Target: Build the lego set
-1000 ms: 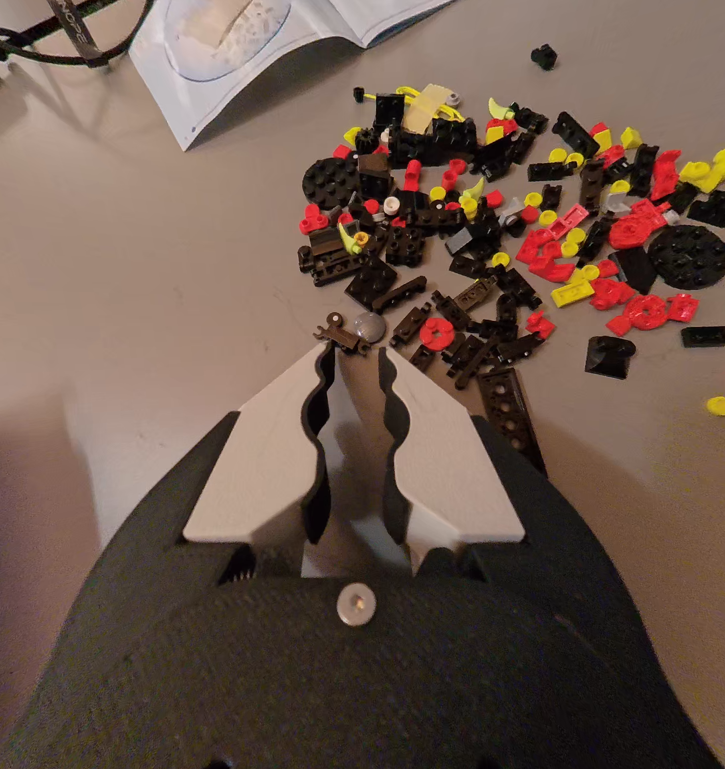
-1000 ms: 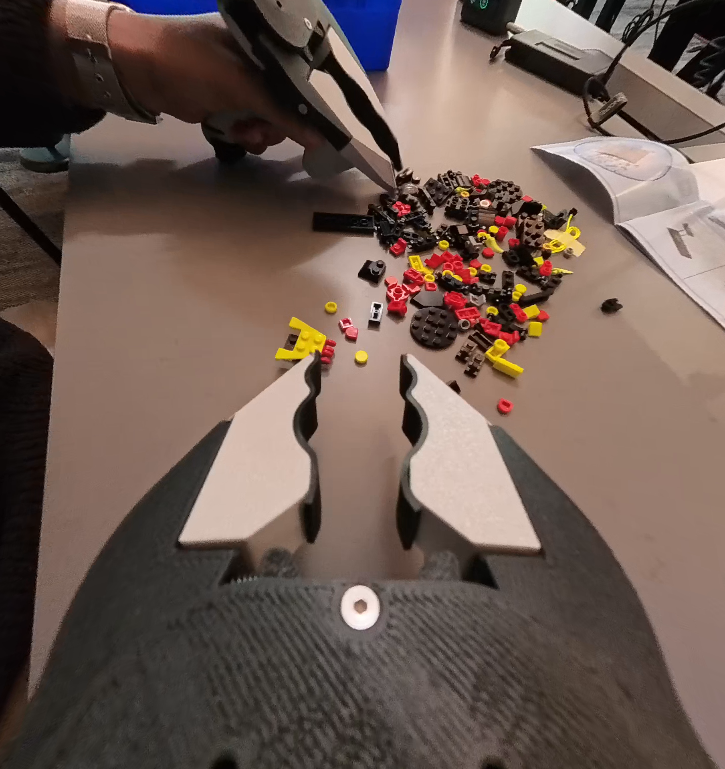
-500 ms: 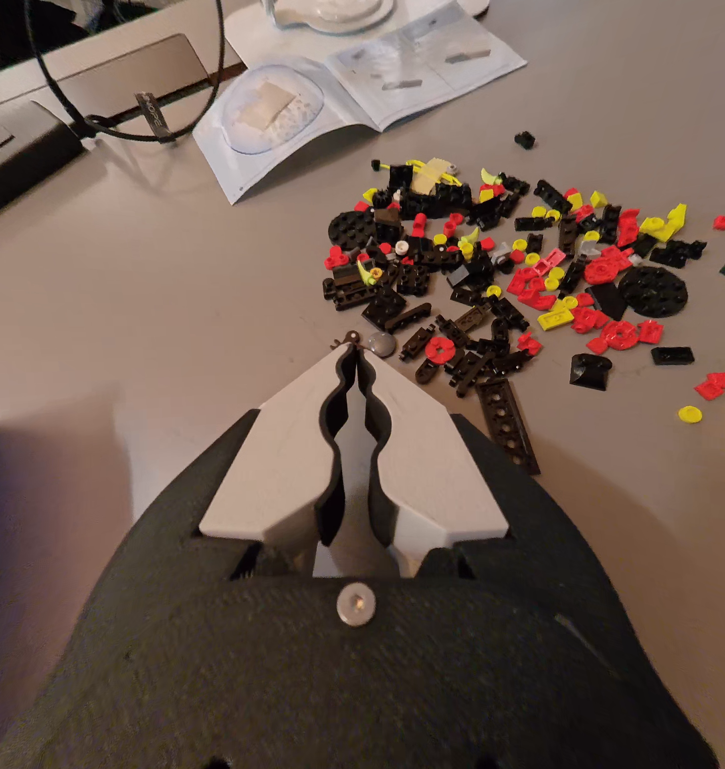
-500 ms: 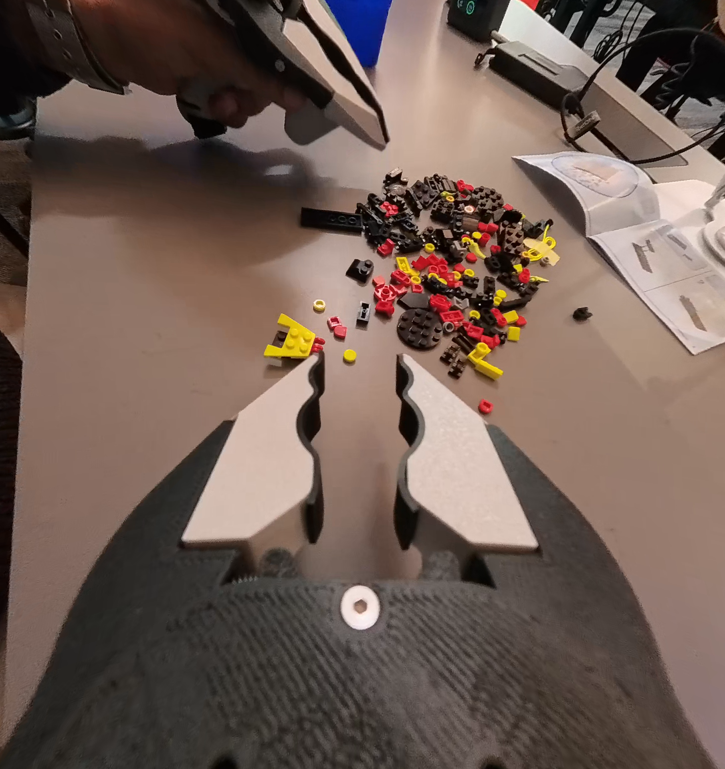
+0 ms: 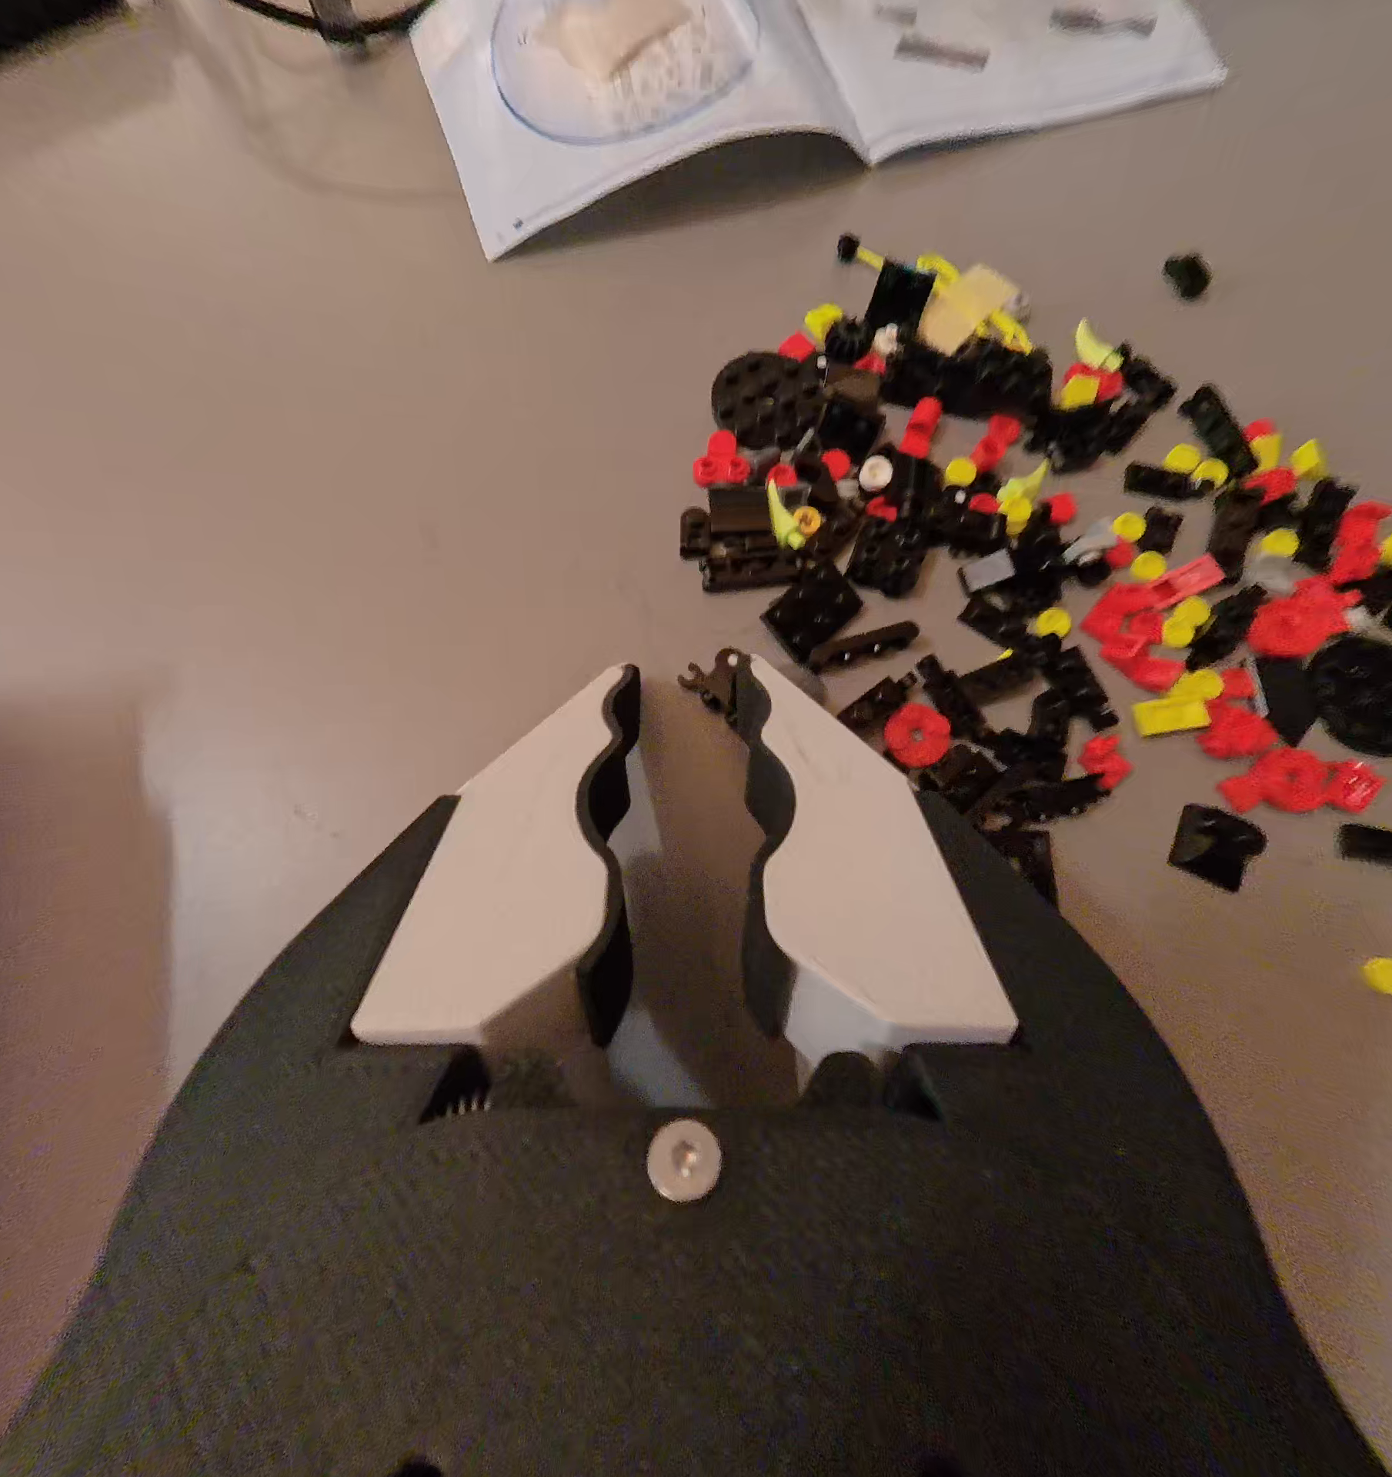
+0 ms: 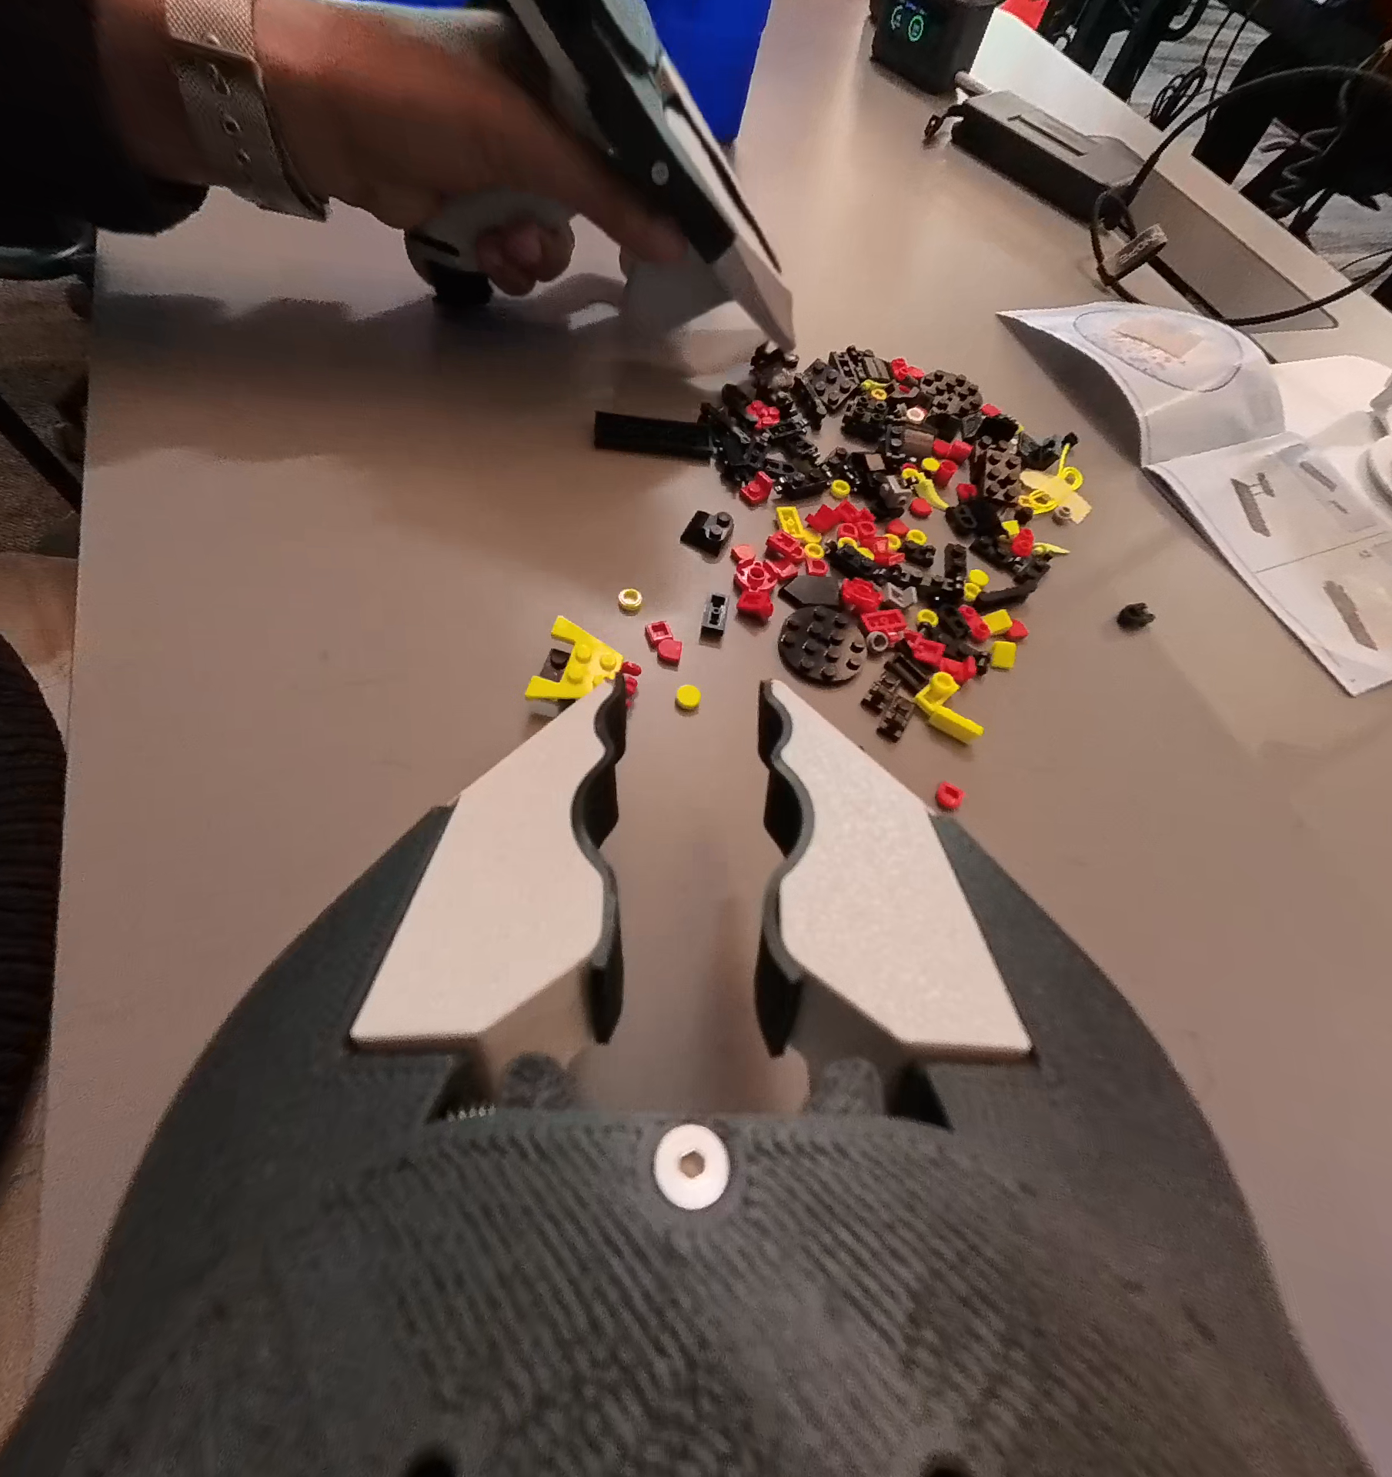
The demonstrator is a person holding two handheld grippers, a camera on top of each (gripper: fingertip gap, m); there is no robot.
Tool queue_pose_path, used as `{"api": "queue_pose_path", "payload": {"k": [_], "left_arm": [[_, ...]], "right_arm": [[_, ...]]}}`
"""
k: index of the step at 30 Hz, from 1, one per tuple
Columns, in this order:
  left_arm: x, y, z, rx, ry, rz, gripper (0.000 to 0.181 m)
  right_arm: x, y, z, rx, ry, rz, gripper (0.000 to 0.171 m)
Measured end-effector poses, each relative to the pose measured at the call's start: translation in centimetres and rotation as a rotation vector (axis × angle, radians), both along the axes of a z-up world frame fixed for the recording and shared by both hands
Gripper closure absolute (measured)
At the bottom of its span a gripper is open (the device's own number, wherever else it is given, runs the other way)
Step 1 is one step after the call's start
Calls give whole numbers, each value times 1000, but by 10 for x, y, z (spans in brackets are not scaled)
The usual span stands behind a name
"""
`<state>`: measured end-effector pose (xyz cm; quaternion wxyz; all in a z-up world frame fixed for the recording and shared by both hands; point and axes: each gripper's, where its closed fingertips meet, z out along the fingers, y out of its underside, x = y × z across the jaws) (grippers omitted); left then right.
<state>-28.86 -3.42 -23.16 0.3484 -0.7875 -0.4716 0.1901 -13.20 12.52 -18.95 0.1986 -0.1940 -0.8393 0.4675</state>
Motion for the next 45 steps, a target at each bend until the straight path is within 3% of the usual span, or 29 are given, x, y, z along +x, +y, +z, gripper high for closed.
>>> {"api": "queue_pose_path", "payload": {"k": [9, 13, 18, 23, 30, 38, 42, 45], "left_arm": [[6, -13, 4, 8, 3, 2, 181], [10, -12, 7, 87, -34, 8, 174], [16, -11, 0, 14, -52, -65, 153], [16, -18, -1, -130, 46, -140, 162], [18, -13, -2, -94, 35, -159, 171], [11, -10, -3, -51, 6, -127, 156], [12, -11, -1, -51, 25, -135, 174], [16, -4, 12, -9, 78, -174, 175]], "right_arm": [[1, 4, 3, 53, 58, -4, 140], [3, 2, 6, 51, 68, 5, 141], [4, 2, 6, 66, 77, 12, 141], [5, 1, 7, 69, 84, 15, 141], [5, 1, 5, 78, 83, 20, 141], [6, -1, 1, 89, 77, 28, 141], [6, -1, 1, 95, 84, 26, 141], [5, -1, 4, 76, 81, 17, 141]]}}
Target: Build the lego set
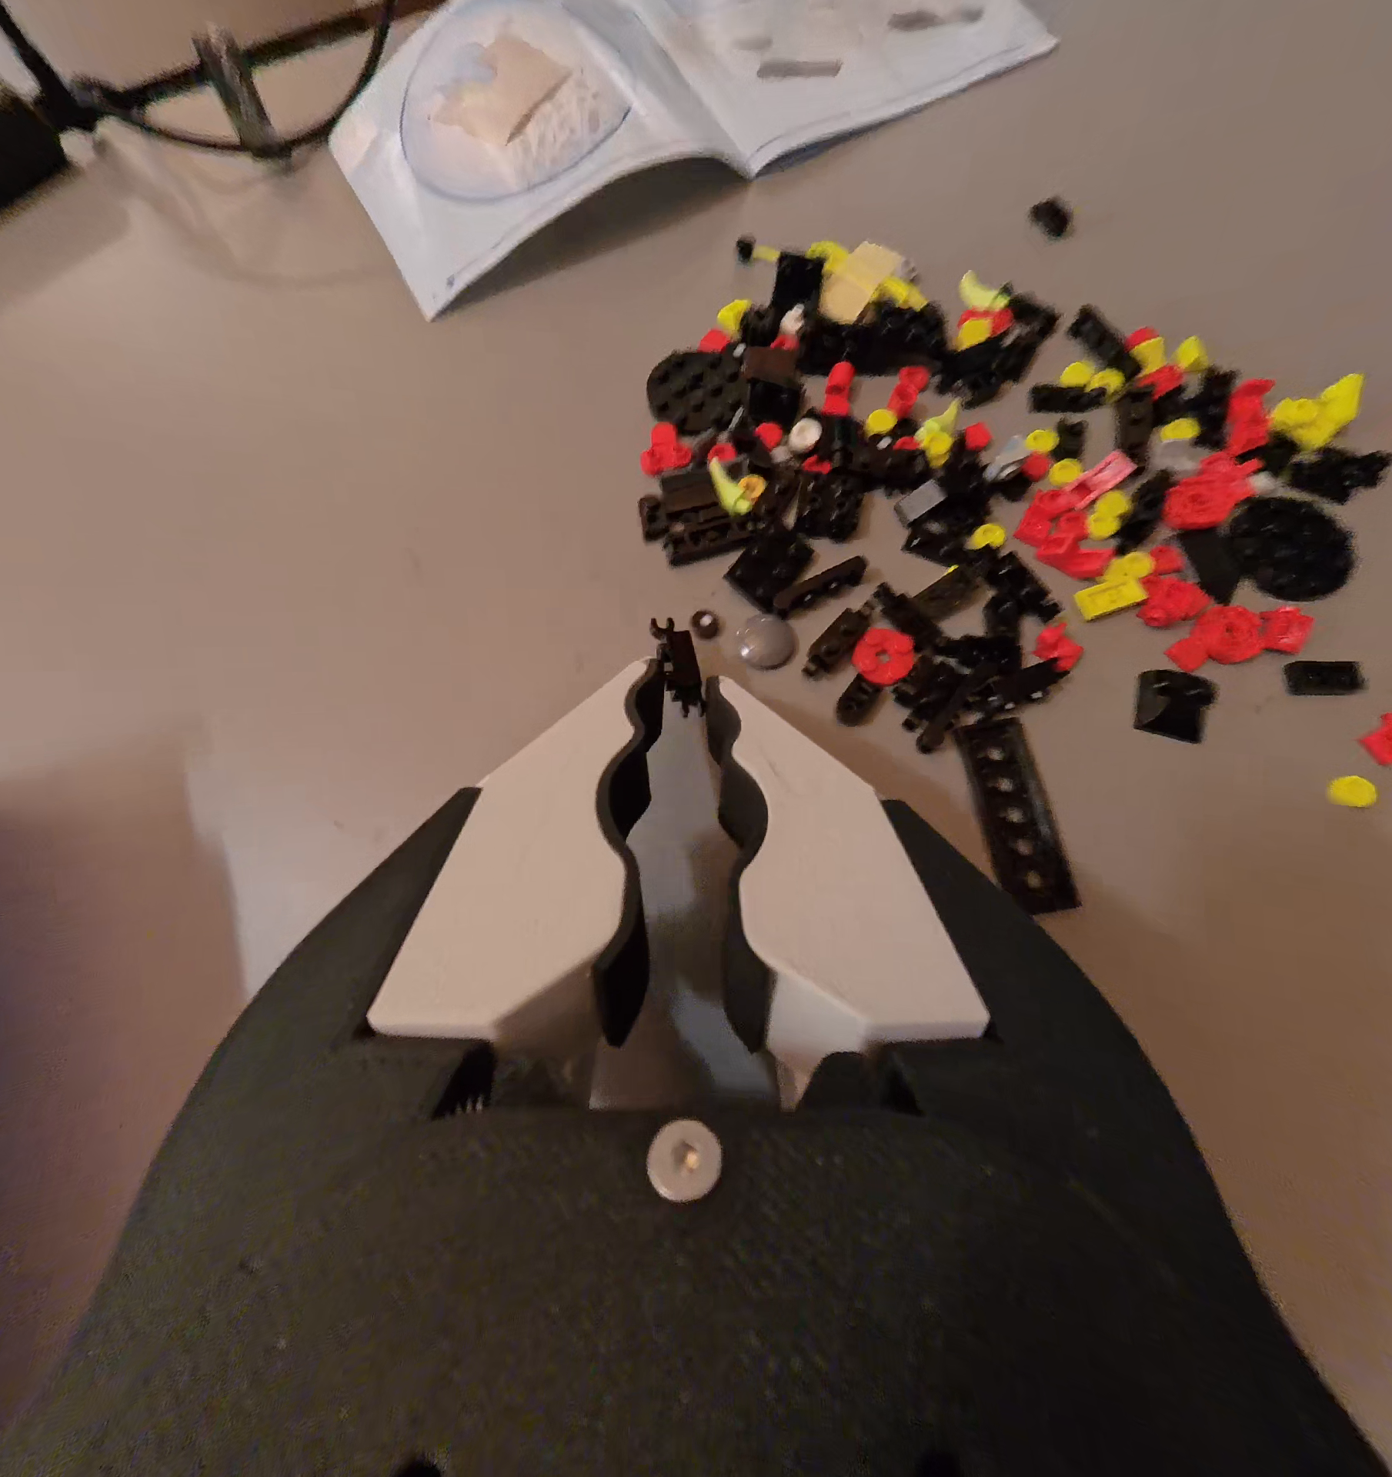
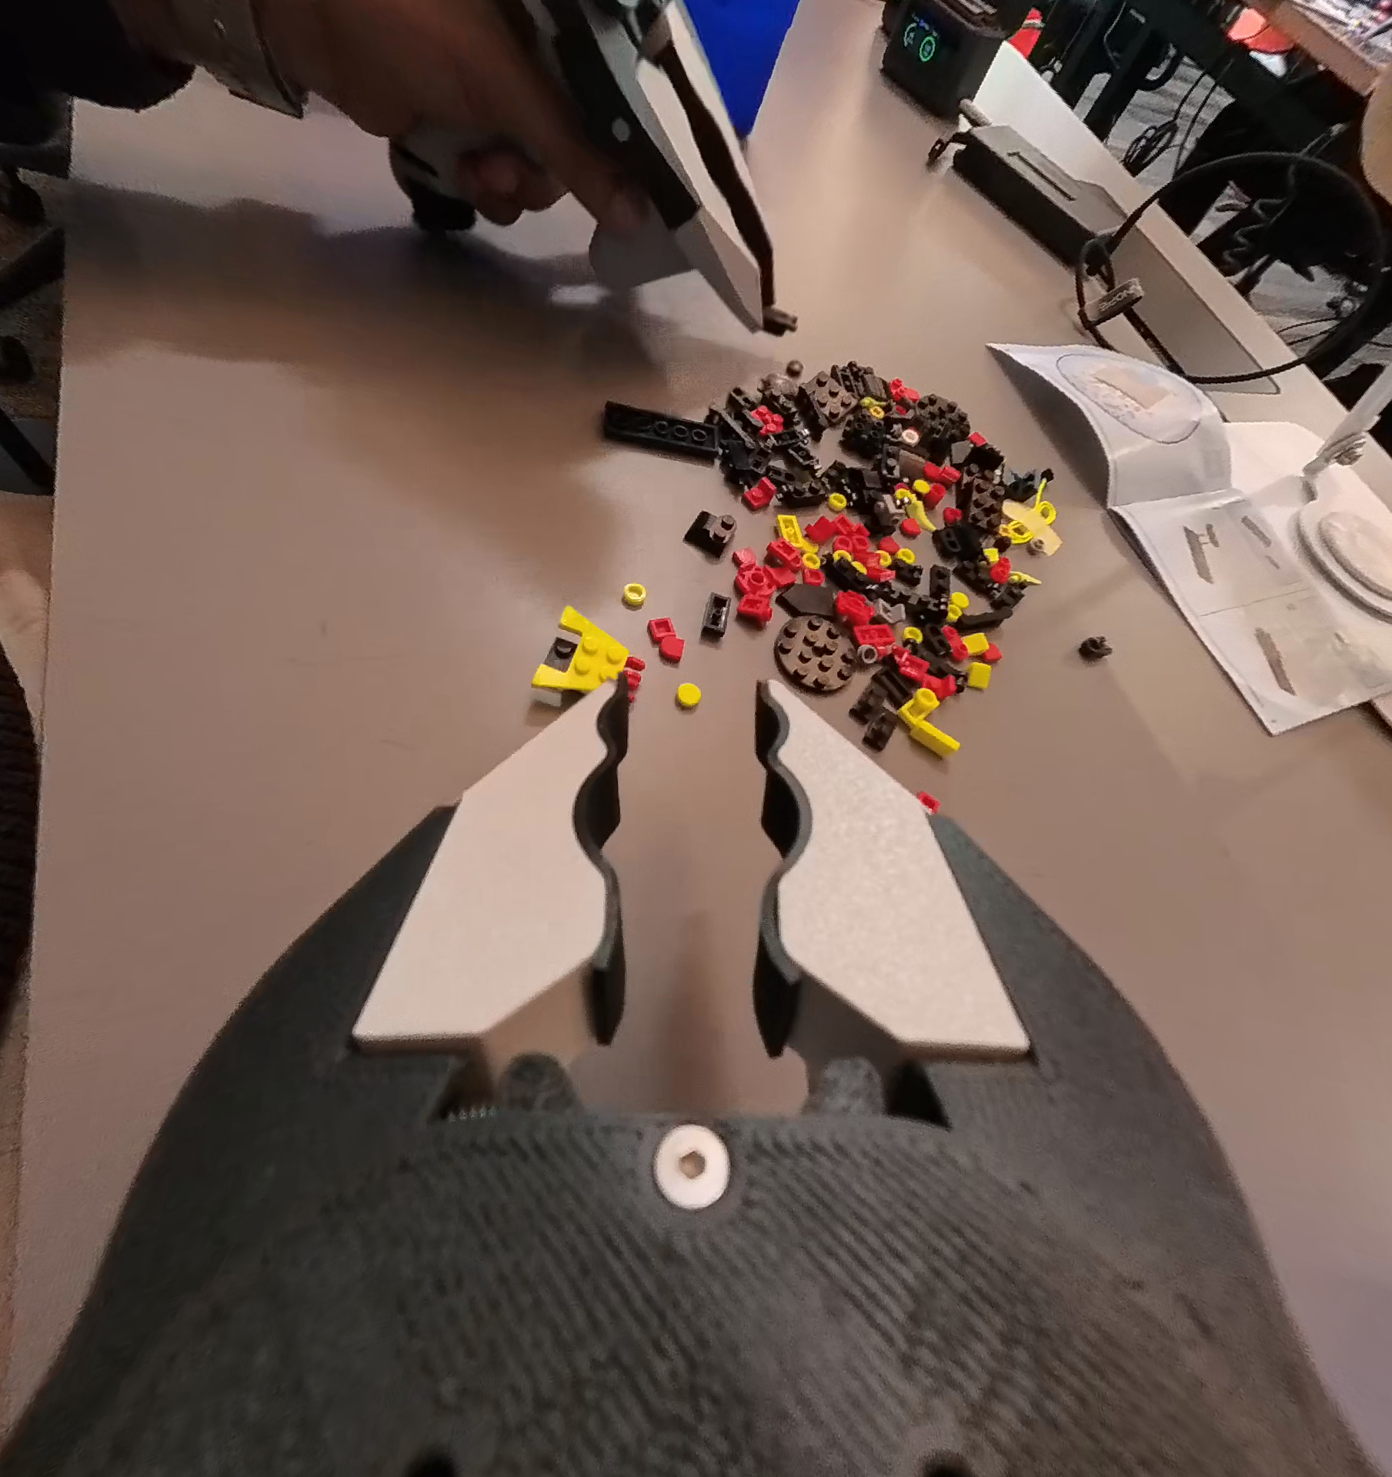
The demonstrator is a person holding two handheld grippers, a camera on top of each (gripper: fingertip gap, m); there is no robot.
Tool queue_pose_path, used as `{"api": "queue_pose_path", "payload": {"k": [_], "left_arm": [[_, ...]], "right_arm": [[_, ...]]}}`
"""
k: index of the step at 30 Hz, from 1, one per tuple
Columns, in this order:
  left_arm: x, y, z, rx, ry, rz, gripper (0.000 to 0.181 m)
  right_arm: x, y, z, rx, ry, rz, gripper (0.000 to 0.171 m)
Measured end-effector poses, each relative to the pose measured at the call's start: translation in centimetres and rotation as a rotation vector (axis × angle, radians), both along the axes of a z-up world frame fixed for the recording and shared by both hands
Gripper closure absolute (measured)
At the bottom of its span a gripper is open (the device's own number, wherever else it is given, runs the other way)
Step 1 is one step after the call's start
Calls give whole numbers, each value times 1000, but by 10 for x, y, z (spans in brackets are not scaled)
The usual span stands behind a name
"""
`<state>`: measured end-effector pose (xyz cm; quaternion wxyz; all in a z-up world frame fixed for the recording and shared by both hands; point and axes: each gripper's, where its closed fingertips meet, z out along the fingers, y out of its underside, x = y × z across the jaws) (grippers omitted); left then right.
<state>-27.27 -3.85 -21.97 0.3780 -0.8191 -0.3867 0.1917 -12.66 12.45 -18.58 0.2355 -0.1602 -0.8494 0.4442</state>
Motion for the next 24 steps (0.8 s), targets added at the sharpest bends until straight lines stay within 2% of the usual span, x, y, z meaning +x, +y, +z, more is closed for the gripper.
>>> {"api": "queue_pose_path", "payload": {"k": [2, 5, 9, 12, 15, 21, 24], "left_arm": [[4, 9, 14, 55, 35, -31, 176], [24, 35, 39, 172, 107, -169, 176], [78, 81, 73, 251, 274, -494, 176], [117, 108, 69, 186, 343, -675, 176], [151, 130, 53, 164, 277, -825, 176], [175, 144, 60, 223, 267, -908, 176], [179, 144, 60, 223, 261, -929, 176]], "right_arm": [[-2, 2, 2, -13, 2, -17, 141], [-6, 5, 7, -37, 10, -41, 141], [-2, -1, 27, -218, -53, -34, 139], [10, -8, 38, -388, -239, 23, 134], [17, -11, 36, -473, -433, 55, 136], [22, -16, 22, -582, -694, 66, 131], [32, -24, 28, -697, -842, 131, 138]]}}
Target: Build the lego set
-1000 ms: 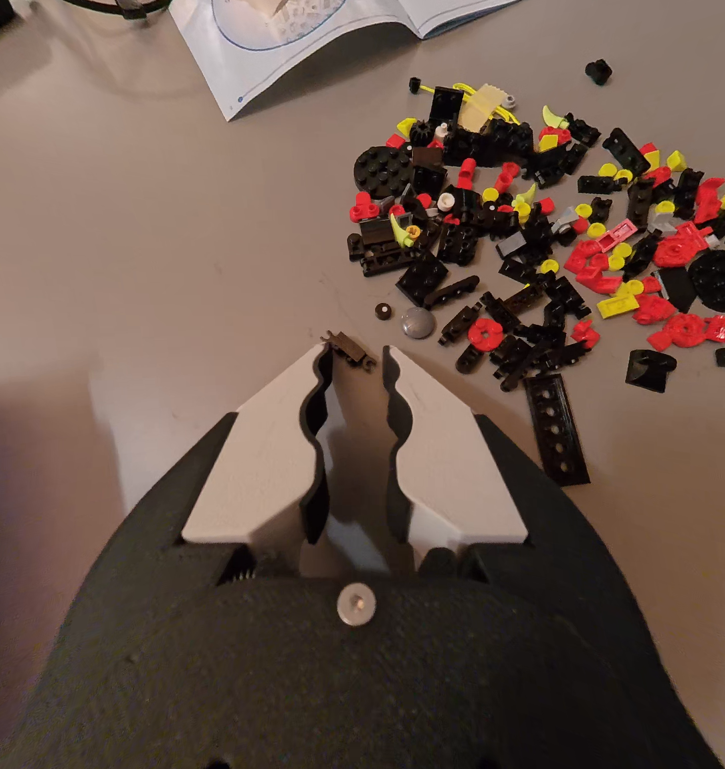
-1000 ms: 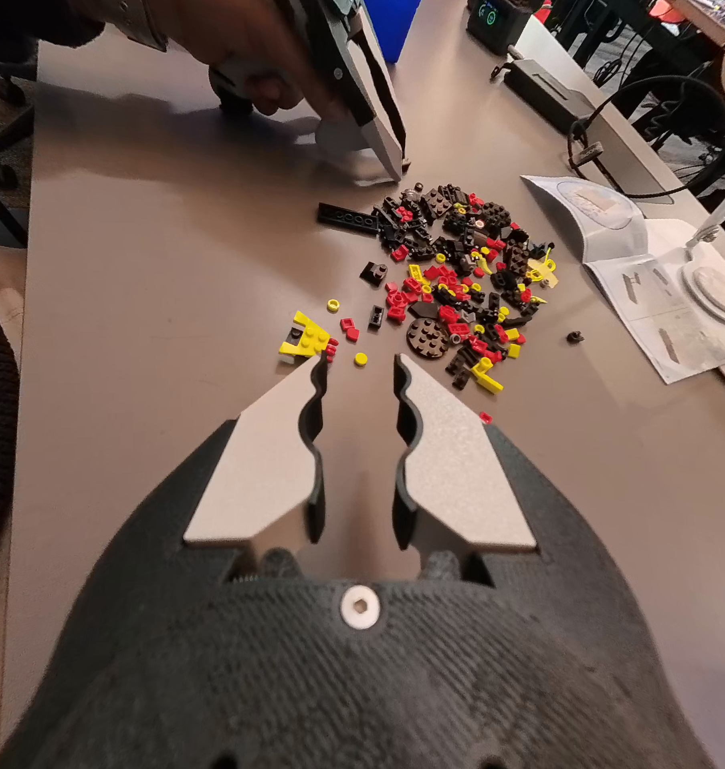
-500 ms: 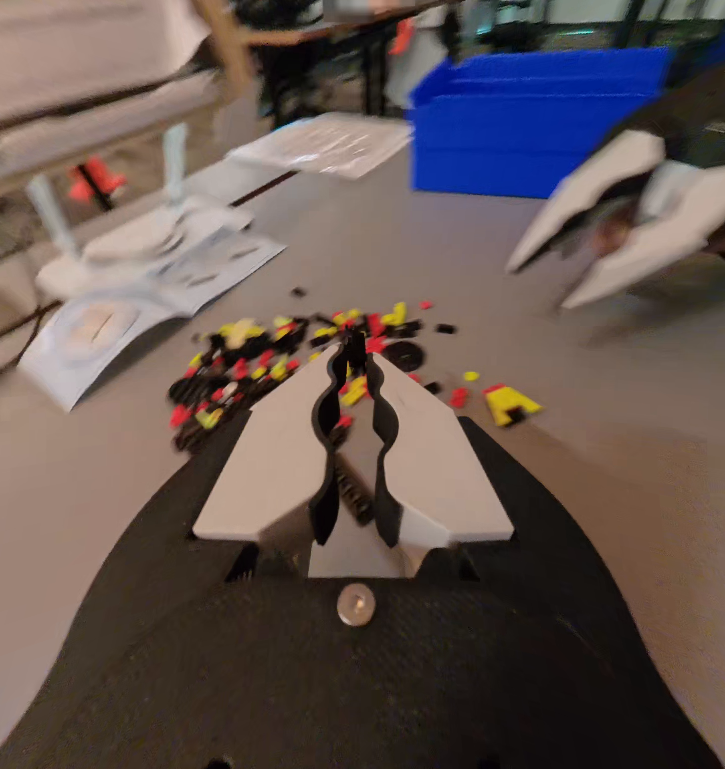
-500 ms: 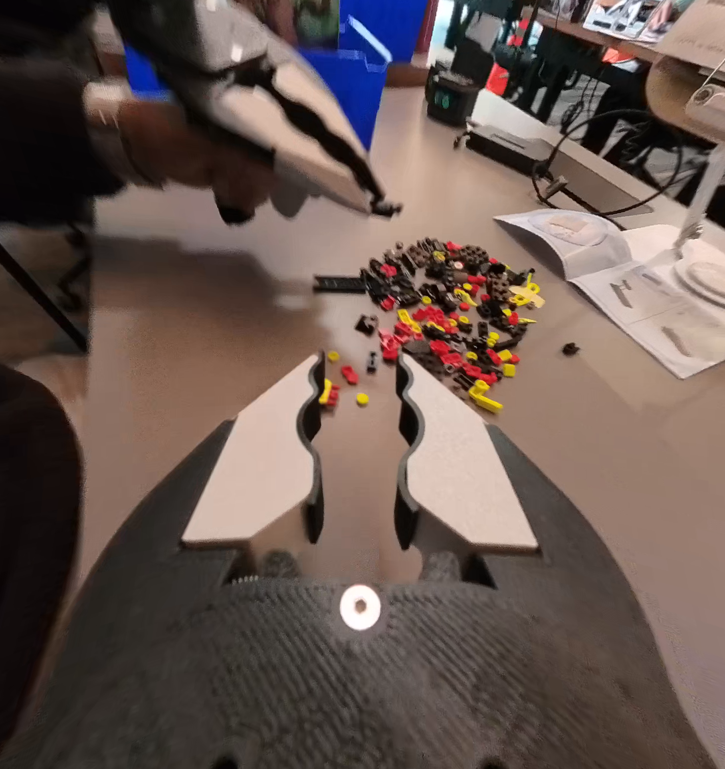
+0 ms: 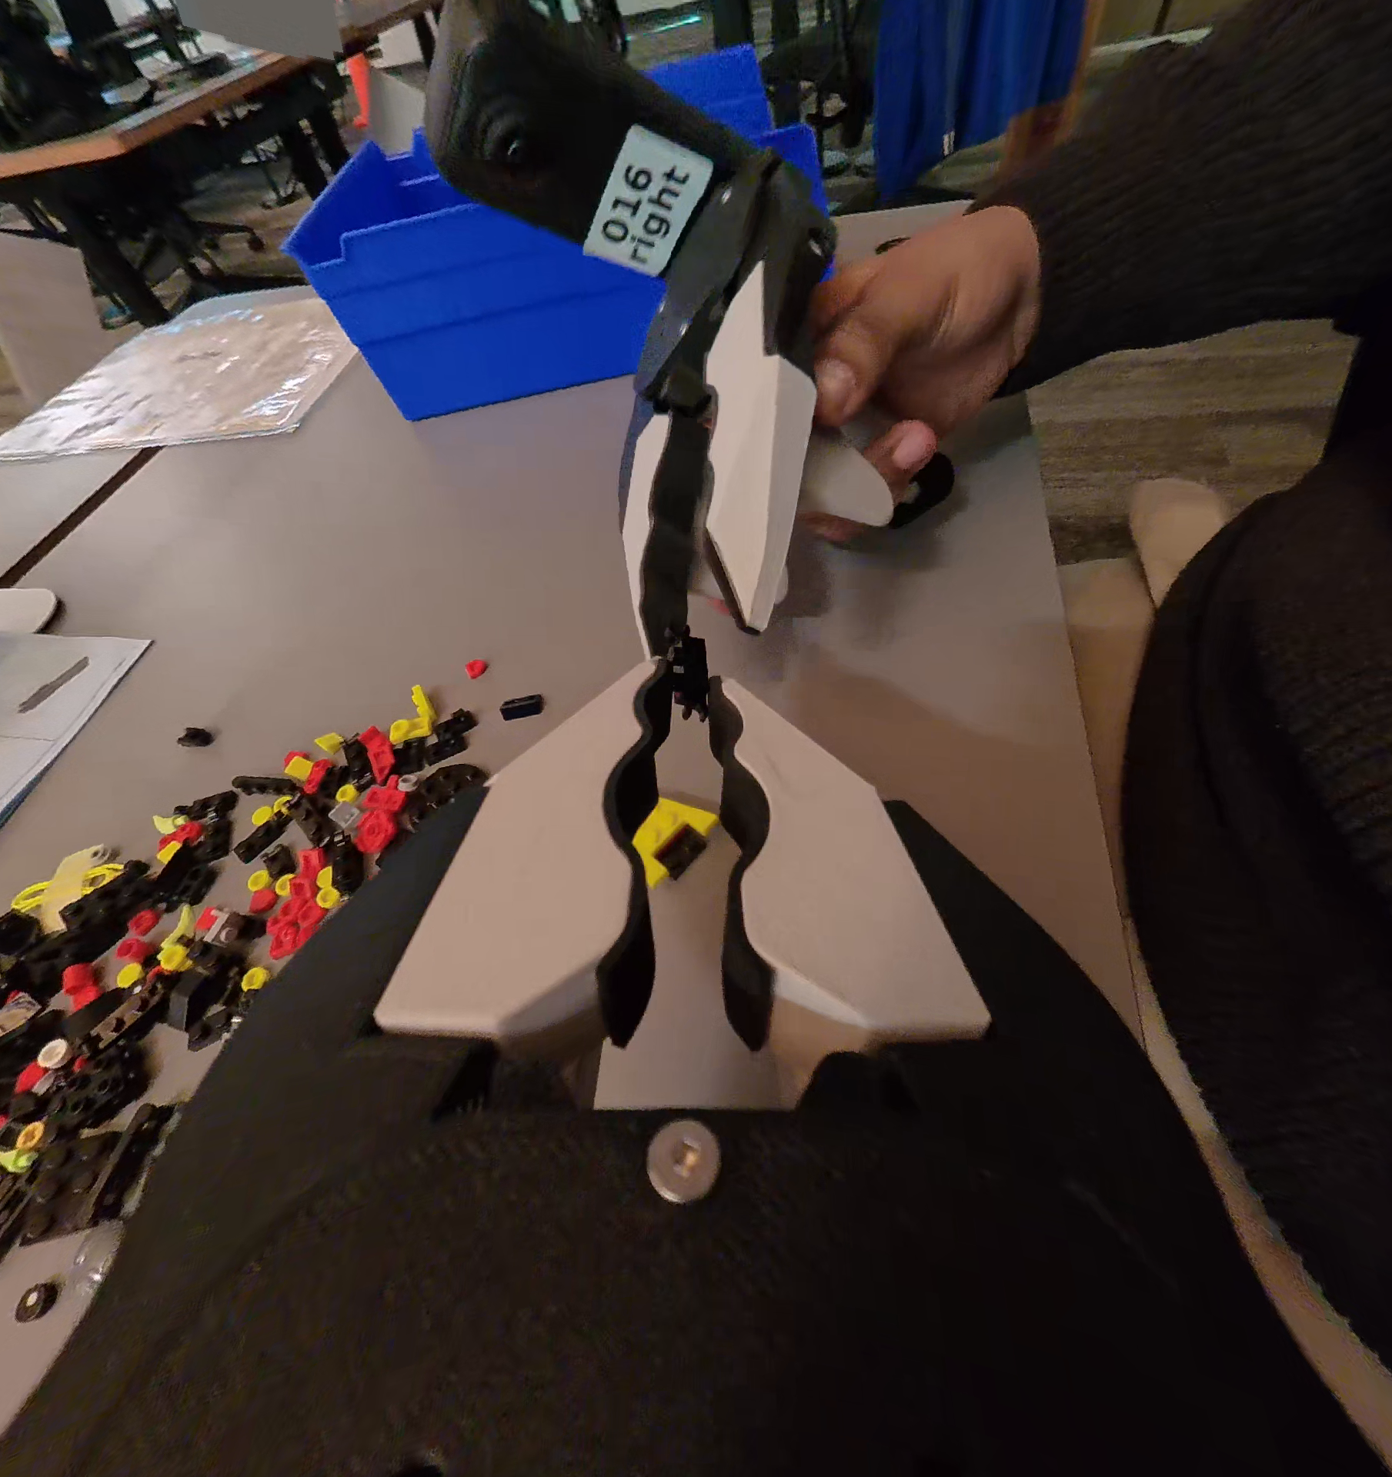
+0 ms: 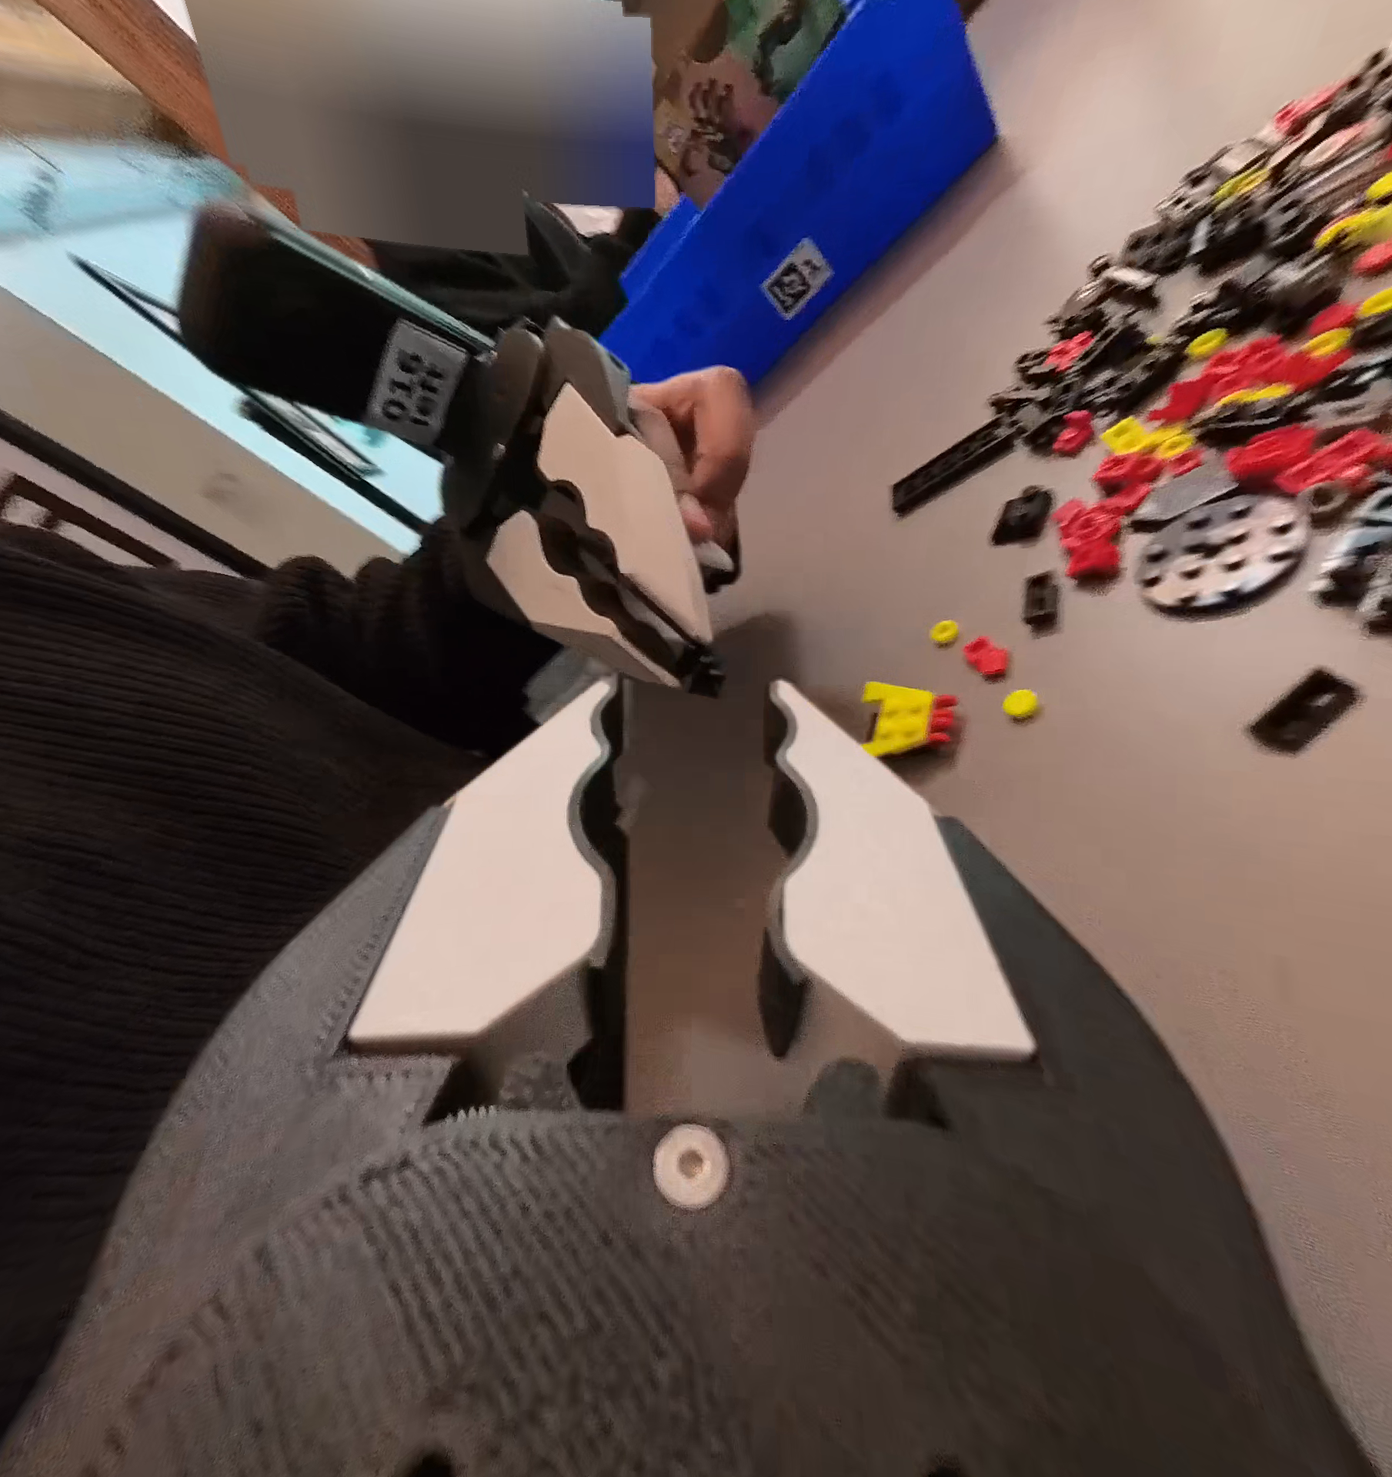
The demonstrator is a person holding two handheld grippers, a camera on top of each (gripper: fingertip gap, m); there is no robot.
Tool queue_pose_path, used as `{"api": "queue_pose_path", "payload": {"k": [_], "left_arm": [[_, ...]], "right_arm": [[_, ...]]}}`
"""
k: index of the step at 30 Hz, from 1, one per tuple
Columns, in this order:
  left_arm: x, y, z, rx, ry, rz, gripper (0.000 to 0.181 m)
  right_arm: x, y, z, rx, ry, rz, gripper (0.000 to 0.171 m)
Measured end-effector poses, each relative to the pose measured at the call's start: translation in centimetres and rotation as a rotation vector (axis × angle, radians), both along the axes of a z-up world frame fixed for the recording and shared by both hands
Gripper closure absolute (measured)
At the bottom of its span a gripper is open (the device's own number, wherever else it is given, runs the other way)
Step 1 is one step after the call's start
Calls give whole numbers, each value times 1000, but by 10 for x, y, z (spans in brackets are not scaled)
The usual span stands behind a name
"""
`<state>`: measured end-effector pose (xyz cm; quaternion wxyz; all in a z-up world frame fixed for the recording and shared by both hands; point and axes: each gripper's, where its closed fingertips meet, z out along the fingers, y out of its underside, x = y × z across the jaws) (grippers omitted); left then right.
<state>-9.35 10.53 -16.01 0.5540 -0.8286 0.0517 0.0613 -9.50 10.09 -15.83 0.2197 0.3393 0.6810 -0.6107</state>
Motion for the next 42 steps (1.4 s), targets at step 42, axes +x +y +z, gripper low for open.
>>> {"api": "queue_pose_path", "payload": {"k": [42], "left_arm": [[-3, 7, 68, 437, -778, 4, 174]], "right_arm": [[-5, 10, 60, -200, 355, -126, 166]]}}
